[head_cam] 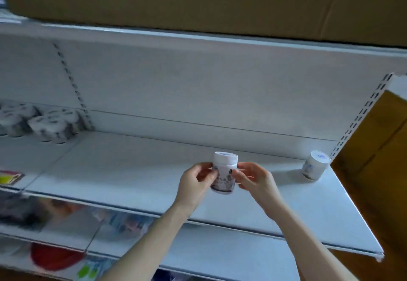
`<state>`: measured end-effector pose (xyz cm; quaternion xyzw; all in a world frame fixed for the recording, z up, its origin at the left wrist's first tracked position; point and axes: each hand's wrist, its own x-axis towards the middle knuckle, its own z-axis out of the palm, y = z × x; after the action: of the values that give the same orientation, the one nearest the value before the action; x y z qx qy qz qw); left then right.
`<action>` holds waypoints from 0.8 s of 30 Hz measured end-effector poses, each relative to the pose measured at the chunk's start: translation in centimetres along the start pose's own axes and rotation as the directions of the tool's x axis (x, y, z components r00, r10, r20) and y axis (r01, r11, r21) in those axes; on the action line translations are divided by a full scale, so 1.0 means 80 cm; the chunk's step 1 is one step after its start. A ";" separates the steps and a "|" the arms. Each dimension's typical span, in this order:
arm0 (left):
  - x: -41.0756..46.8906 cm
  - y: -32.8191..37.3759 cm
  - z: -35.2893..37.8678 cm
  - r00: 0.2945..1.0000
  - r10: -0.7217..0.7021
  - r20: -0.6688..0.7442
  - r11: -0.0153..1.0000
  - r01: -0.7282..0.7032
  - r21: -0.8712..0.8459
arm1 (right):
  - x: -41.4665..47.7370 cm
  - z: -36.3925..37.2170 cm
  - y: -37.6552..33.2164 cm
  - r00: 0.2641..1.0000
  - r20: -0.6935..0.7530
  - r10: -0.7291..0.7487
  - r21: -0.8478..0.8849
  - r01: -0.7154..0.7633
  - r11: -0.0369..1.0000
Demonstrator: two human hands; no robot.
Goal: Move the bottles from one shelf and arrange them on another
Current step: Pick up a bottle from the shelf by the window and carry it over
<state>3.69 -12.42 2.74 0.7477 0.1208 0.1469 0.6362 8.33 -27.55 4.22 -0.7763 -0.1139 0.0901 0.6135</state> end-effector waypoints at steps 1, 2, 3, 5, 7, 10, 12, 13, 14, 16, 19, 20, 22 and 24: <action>-0.007 -0.001 -0.020 0.999 -0.003 -0.034 1.000 0.003 0.007 | -0.003 0.019 -0.007 0.999 0.031 -0.009 -0.011 0.010 1.000; -0.013 -0.001 -0.042 0.998 -0.001 -0.064 1.000 0.002 0.015 | -0.005 0.038 -0.014 0.998 0.057 -0.017 -0.020 0.019 1.000; -0.019 -0.001 -0.064 0.996 0.006 -0.092 1.000 -0.005 0.019 | -0.007 0.059 -0.022 0.996 0.085 -0.028 -0.027 0.030 0.999; -0.031 0.000 -0.113 0.987 0.016 -0.158 1.000 -0.013 0.020 | -0.009 0.106 -0.039 0.986 0.150 -0.065 -0.039 0.072 0.997; -0.043 -0.001 -0.169 0.977 0.015 -0.214 1.000 -0.010 0.025 | -0.013 0.159 -0.056 0.976 0.201 -0.088 -0.028 0.096 0.995; -0.062 -0.005 -0.253 0.965 0.013 -0.260 0.999 -0.003 0.038 | -0.026 0.241 -0.080 0.959 0.266 -0.099 0.019 0.098 0.995; -0.075 -0.009 -0.311 0.958 0.027 -0.285 0.999 -0.016 0.041 | -0.037 0.297 -0.094 0.945 0.310 -0.106 0.048 0.096 0.994; -0.081 -0.012 -0.339 0.955 0.036 -0.294 0.999 -0.022 0.049 | -0.042 0.324 -0.100 0.937 0.332 -0.111 0.066 0.094 0.993; -0.087 -0.015 -0.365 0.953 0.040 -0.300 0.998 -0.026 0.051 | -0.047 0.350 -0.105 0.930 0.350 -0.115 0.078 0.093 0.993; -0.098 -0.021 -0.413 0.950 0.021 -0.312 0.999 -0.012 0.029 | -0.057 0.400 -0.113 0.926 0.359 -0.121 0.085 0.097 0.992; -0.110 -0.038 -0.474 0.950 -0.010 -0.313 1.000 0.011 0.004 | -0.069 0.462 -0.120 0.923 0.365 -0.119 0.076 0.098 0.992; -0.112 -0.043 -0.490 0.950 -0.019 -0.313 1.000 0.021 0.002 | -0.071 0.479 -0.121 0.921 0.374 -0.110 0.073 0.089 0.993; -0.112 -0.054 -0.520 0.943 -0.056 -0.328 0.998 0.056 -0.011 | -0.073 0.508 -0.124 0.913 0.396 -0.101 0.075 0.078 0.994; -0.105 -0.064 -0.546 0.931 -0.106 -0.348 0.994 0.098 -0.042 | -0.068 0.534 -0.127 0.909 0.407 -0.094 0.050 0.081 0.995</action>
<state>-20.37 25.30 3.55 0.6947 0.2688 0.2455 0.6203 -9.50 12.92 4.26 -0.7245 -0.2726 0.2246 0.5919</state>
